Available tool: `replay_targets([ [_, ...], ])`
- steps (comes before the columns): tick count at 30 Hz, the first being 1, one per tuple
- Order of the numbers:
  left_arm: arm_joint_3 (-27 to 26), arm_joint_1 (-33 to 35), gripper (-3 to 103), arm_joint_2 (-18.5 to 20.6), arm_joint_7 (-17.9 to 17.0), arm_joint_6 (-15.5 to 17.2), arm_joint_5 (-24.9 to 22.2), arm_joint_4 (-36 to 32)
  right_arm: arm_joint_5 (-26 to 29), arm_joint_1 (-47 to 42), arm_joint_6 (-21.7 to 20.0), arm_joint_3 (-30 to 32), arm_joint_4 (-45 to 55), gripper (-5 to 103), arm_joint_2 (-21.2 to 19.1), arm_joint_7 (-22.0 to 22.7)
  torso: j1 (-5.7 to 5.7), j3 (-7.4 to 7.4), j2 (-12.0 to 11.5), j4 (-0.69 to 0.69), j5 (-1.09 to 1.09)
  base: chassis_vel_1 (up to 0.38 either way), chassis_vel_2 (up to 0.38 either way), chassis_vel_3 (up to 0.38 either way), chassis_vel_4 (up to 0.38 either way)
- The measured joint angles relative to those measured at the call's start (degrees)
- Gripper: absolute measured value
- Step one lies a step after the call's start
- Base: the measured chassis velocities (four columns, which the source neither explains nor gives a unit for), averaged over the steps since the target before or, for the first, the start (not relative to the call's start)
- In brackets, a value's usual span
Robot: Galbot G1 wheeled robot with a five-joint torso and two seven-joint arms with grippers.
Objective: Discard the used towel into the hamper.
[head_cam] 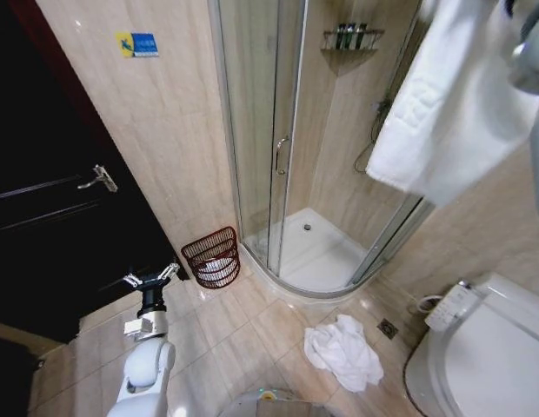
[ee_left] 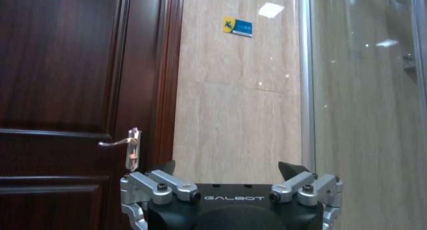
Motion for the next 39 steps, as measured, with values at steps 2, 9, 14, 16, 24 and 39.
replay_targets([
  [2, 0.1, 0.0, 100, -0.3, 0.0, 0.0, 0.3, -0.1, 0.5, -0.9, 0.0, 0.8, 0.9, 8, -0.6, 0.0, 0.00, -0.01, 0.0, 0.02, -0.03, 0.000, 0.000, 0.000, 0.000],
  [9, 0.3, 0.1, 100, -0.4, 0.1, 0.3, 0.6, -0.8, 1.9, -10.3, 0.0, 7.0, 6.8, 8, -3.3, 0.2, -0.03, -0.04, 0.0, 0.02, -0.09, 0.000, 0.000, 0.000, 0.000],
  [14, 0.6, 0.2, 100, -0.3, 0.1, 0.8, 0.7, -1.3, 3.6, -23.3, 0.5, 14.3, 13.2, 8, -6.2, 0.3, -0.03, -0.05, 0.0, -0.01, -0.03, 0.000, 0.000, 0.000, 0.000],
  [16, 0.7, 0.2, 100, -0.4, 0.1, 0.9, 0.7, -1.5, 4.2, -26.2, 0.7, 15.7, 14.7, 8, -7.0, 0.4, -0.03, -0.04, 0.0, -0.01, -0.02, 0.000, 0.000, 0.000, 0.000],
  [24, 1.3, 1.5, 100, -1.4, 0.1, 0.5, 1.0, -2.2, 5.9, -40.8, 1.8, 22.9, 22.9, 8, -7.9, 3.2, -0.03, -0.04, 0.0, 0.02, -0.09, 0.000, 0.000, 0.000, 0.000],
  [39, 0.7, 3.1, 100, -0.2, 0.0, -0.9, -0.5, -2.6, 1.2, -69.4, 1.8, 33.6, 37.3, 8, -0.1, 5.1, -0.02, -0.03, 0.0, 0.01, -0.06, 0.000, 0.000, 0.000, 0.000],
])
